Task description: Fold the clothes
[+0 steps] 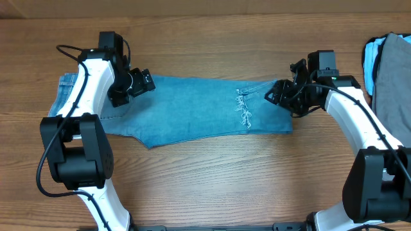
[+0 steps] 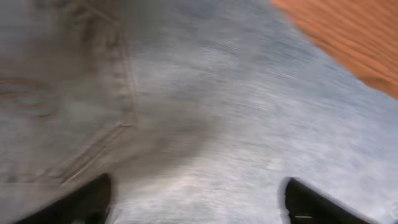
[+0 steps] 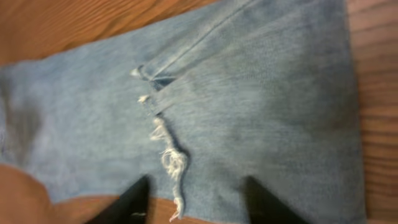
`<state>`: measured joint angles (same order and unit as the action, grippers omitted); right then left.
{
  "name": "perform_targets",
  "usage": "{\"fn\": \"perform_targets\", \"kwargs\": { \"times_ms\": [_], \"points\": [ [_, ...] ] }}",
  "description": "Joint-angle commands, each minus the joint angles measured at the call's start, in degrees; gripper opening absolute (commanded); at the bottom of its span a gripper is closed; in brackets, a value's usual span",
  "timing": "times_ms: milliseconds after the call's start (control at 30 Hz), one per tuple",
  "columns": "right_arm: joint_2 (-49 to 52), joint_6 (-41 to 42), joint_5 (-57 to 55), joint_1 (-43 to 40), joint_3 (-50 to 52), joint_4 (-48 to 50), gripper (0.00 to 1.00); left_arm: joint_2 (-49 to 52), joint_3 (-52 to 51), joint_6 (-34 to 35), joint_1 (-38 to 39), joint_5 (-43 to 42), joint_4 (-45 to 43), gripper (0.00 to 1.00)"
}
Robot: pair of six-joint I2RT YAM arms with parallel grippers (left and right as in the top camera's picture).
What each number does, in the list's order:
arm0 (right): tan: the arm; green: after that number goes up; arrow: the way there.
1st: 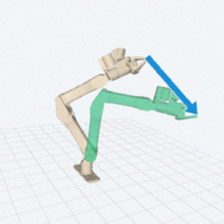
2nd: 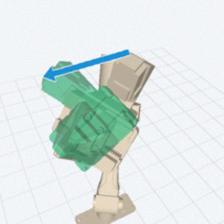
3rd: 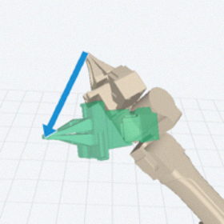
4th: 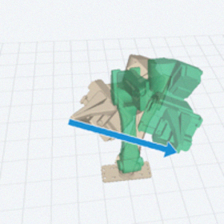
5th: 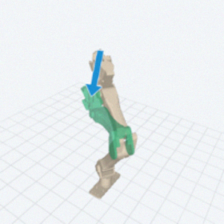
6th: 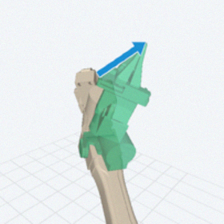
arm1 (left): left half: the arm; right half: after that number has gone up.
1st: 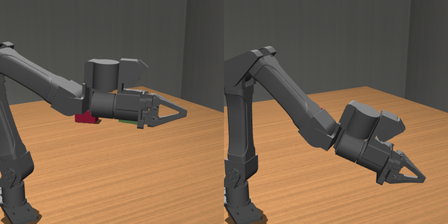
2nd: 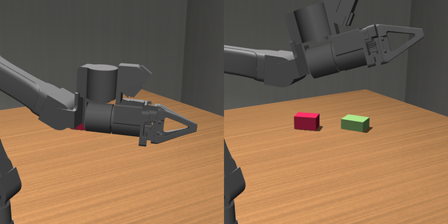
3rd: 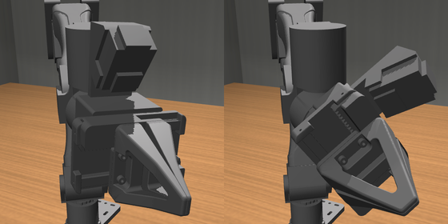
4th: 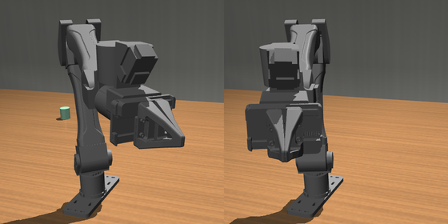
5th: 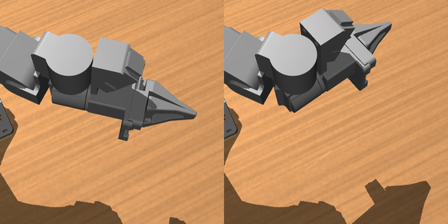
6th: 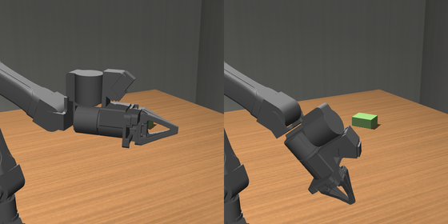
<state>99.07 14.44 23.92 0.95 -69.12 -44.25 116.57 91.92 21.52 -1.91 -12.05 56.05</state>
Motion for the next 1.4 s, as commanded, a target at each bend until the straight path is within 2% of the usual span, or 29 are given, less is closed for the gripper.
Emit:
{"fn": "perform_targets", "kwargs": {
  "times_ms": [0, 67, 133, 200, 233, 333, 567, 667, 1000, 1233, 1367],
  "points": [
    [-0.6, -0.9, -6.1, 0.2, 1.5, 0.9, 0.34, -1.2, 0.8, -4.0, 2.8, -9.5, -1.8, 0.67],
    [-0.3, -0.9, -6.8, -0.3, 1.6, 2.4, 0.33, -1.2, 0.8, -5.7, 5.1, -12.3, -3.5, 0.64],
    [-0.2, -0.9, -6.7, -0.7, 1.6, 4.3, 0.21, -1.2, 0.8, -6.1, 8.3, -13.6, -5.2, 0.61],
    [0.0, -0.8, -6.6, -0.9, 1.6, 6.6, 0.06, -1.2, 0.8, -6.1, 11.7, -13.5, -7.1, 0.52],
    [0.2, -0.7, -6.5, -0.9, 1.6, 7.4, 0.04, -1.1, 0.8, -6.1, 13.7, -13.5, -8.3, 0.49],
    [1.0, 0.8, -6.3, -0.9, 1.6, 9.2, 0.04, -0.4, 0.8, -6.2, 19.4, -13.4, -12.5, 0.43],
    [5.5, 3.6, -6.2, -2.0, 1.6, 11.7, 0.04, 2.9, 0.8, -5.1, 31.4, -13.5, -21.7, 0.11],
    [6.2, 4.4, -5.9, -2.2, 1.6, 12.9, 0.04, 4.1, 0.8, -4.6, 34.4, -13.5, -24.8, 0.04],
    [6.5, 5.8, -5.9, -2.2, 1.6, 15.1, 0.04, 9.1, 0.8, -3.2, 37.7, -13.6, -27.8, 0.04],
    [7.4, 6.9, -5.9, -2.2, 1.6, 16.1, 0.04, 13.4, 0.8, -3.1, 37.3, -17.5, -28.2, 0.04],
    [10.5, 6.8, -6.0, -2.2, 1.6, 15.9, 0.04, 14.2, 0.8, -3.1, 37.2, -17.6, -28.0, 0.08]
  ]
}}
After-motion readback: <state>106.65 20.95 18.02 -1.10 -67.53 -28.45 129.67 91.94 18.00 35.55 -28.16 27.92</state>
